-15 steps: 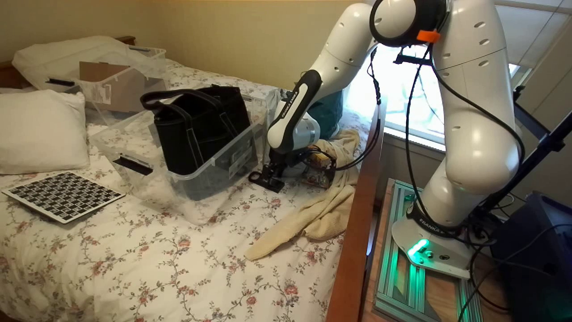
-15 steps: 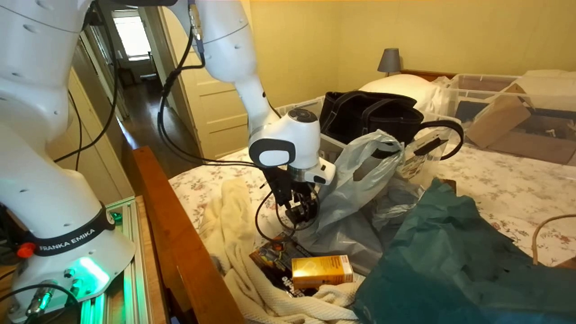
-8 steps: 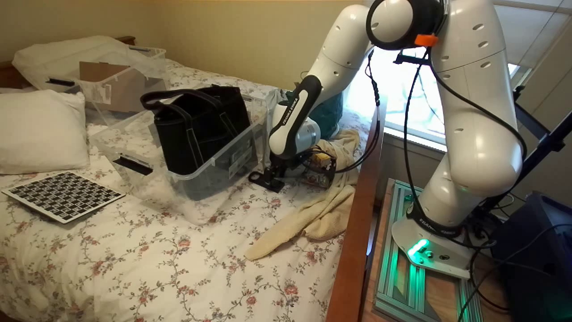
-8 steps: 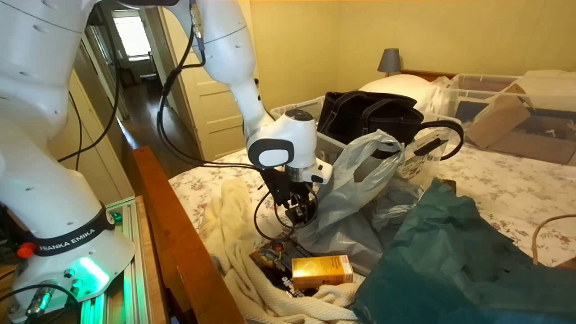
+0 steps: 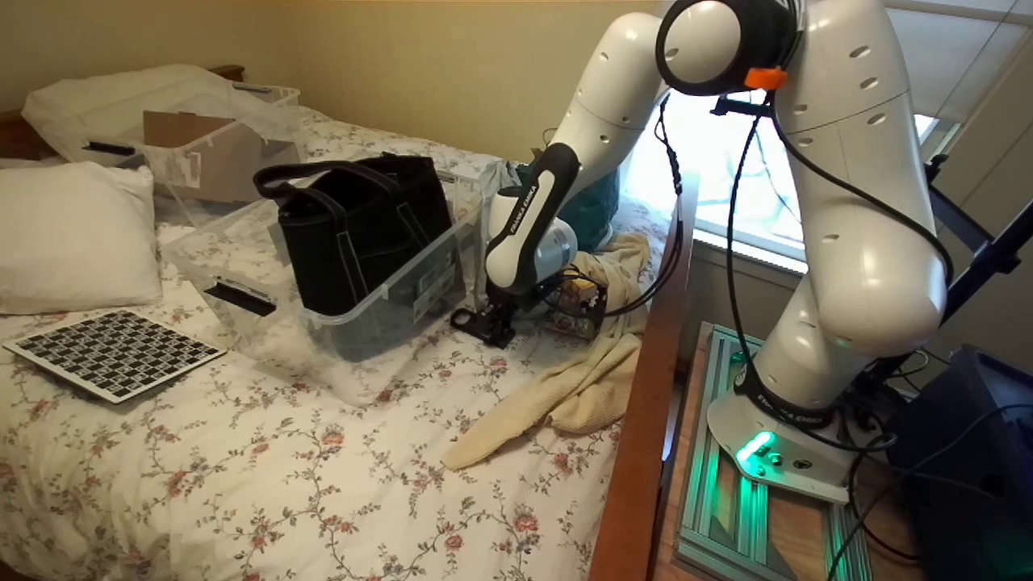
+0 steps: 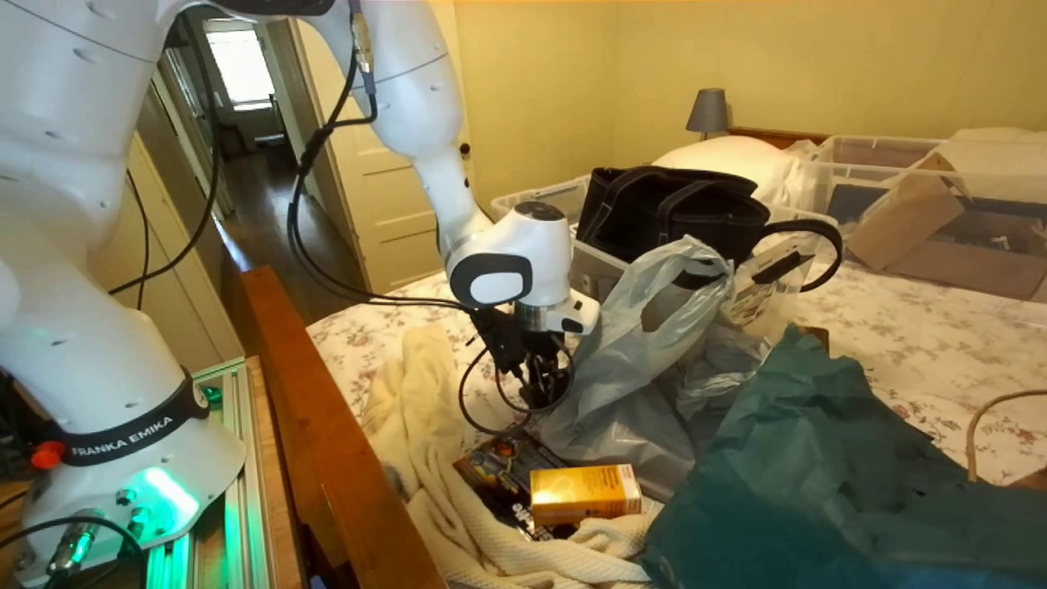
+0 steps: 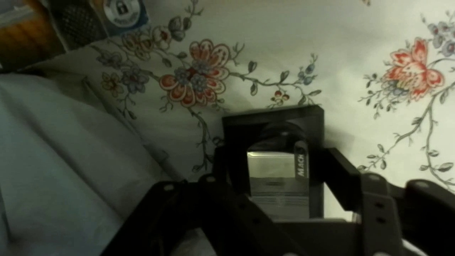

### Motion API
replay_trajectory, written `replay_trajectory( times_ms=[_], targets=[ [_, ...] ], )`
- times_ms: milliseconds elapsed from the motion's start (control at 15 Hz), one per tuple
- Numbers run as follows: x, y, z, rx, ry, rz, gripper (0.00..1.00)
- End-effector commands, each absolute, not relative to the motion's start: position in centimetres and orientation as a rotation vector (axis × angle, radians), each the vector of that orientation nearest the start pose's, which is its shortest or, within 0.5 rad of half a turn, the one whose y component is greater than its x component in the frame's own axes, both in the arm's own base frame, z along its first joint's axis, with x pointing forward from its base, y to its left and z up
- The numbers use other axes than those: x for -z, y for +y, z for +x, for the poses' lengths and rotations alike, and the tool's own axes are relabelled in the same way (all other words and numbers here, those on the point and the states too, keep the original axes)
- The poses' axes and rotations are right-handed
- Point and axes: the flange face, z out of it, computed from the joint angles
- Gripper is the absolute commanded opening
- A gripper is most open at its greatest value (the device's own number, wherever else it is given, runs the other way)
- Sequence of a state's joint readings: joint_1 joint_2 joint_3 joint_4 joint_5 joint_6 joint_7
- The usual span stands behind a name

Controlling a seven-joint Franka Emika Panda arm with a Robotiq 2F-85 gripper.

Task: Put the black tag in the storage box

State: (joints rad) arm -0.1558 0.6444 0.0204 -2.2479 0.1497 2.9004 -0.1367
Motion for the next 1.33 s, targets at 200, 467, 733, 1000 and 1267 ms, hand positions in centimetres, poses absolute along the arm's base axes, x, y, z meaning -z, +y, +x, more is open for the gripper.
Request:
replay_trajectory(
  times_ms=[200, 467, 733, 1000, 1267],
  targets=[
    [-7.7, -7.8, 51.0, -0.025, 0.263, -3.107, 0.41],
    [-10.0, -8.4, 50.3, -0.025, 0.272, -3.145, 0.41],
    [-13.1, -8.2, 49.6, -0.082, 0.124, -3.223, 0.41],
    [-16.7, -8.0, 49.1, -0.159, -0.059, -3.323, 0.41],
    [-19.5, -7.7, 49.0, -0.185, -0.216, -3.349, 0.41]
  ],
)
